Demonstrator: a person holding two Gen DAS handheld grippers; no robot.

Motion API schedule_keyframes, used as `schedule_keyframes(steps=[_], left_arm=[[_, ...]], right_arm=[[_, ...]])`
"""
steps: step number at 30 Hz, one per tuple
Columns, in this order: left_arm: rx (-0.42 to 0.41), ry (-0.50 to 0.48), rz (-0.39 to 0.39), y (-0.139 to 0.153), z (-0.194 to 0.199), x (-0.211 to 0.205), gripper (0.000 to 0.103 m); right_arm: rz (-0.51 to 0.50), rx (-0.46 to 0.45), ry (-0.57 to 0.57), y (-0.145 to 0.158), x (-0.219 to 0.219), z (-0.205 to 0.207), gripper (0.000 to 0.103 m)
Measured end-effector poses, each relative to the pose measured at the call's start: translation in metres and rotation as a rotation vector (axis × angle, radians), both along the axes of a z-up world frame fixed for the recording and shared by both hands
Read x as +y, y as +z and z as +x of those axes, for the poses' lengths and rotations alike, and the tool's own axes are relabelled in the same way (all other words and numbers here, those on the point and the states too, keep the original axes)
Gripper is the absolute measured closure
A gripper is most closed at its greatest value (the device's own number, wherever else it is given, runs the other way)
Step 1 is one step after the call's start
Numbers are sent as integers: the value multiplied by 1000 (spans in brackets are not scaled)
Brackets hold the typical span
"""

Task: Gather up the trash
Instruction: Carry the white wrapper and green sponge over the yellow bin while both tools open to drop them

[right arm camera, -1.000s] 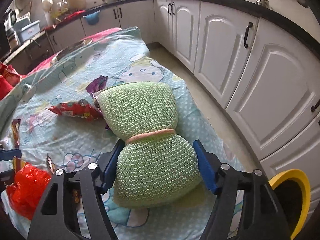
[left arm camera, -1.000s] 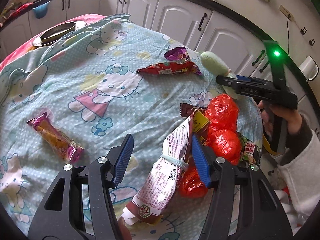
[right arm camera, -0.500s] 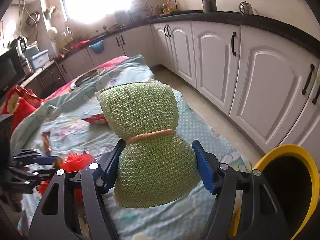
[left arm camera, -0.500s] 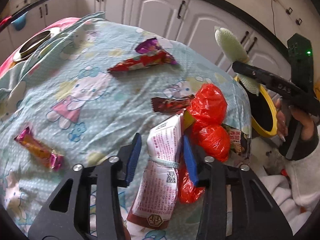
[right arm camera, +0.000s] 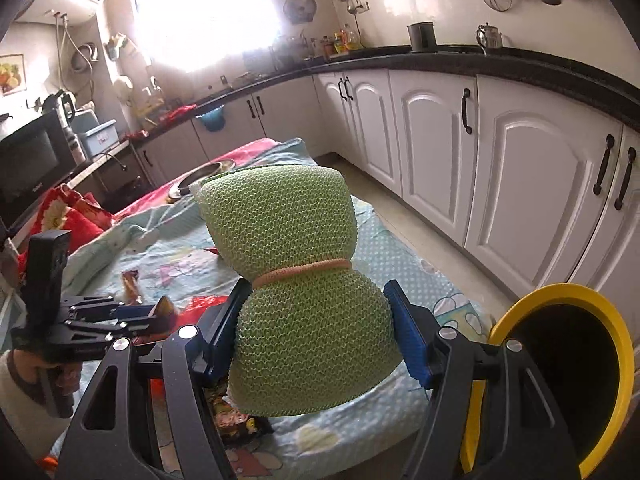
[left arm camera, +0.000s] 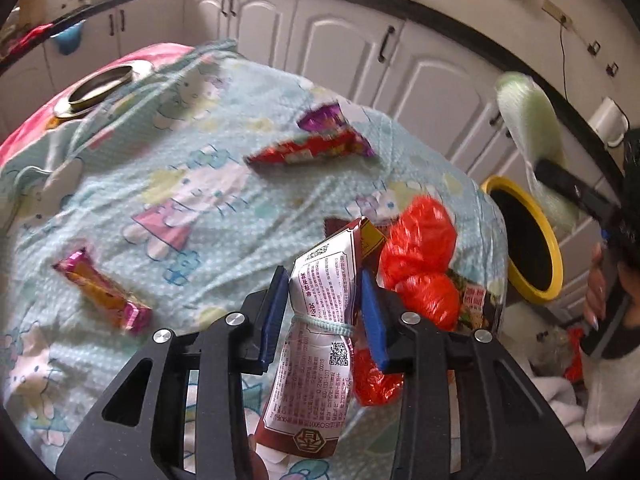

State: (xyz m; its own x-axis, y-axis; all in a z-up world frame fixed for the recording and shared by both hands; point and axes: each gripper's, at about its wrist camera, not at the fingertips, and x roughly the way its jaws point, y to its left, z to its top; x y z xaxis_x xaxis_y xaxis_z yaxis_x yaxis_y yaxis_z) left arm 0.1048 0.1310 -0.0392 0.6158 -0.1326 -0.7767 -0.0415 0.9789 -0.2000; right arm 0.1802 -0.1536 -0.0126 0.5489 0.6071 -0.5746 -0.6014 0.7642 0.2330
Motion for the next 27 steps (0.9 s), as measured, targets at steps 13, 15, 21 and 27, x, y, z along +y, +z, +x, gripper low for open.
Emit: schedule_keyframes(steps=[13,15,21,27], left_arm=[[-205,32,-6,76,13,-24,75],[-230,22,1,84,17,-35,75],[-275,-26,-13,100,29,-71,75],[-312,-83,-13,110,40,-112,75]], right_arm=[[46,-55,-34,24,-31,-18,38],[49,-63,-45,26,-38,-20,38],[53,-88,-96,33,-63,-26,38],[52,-132,-167,45,-97,-36,38]])
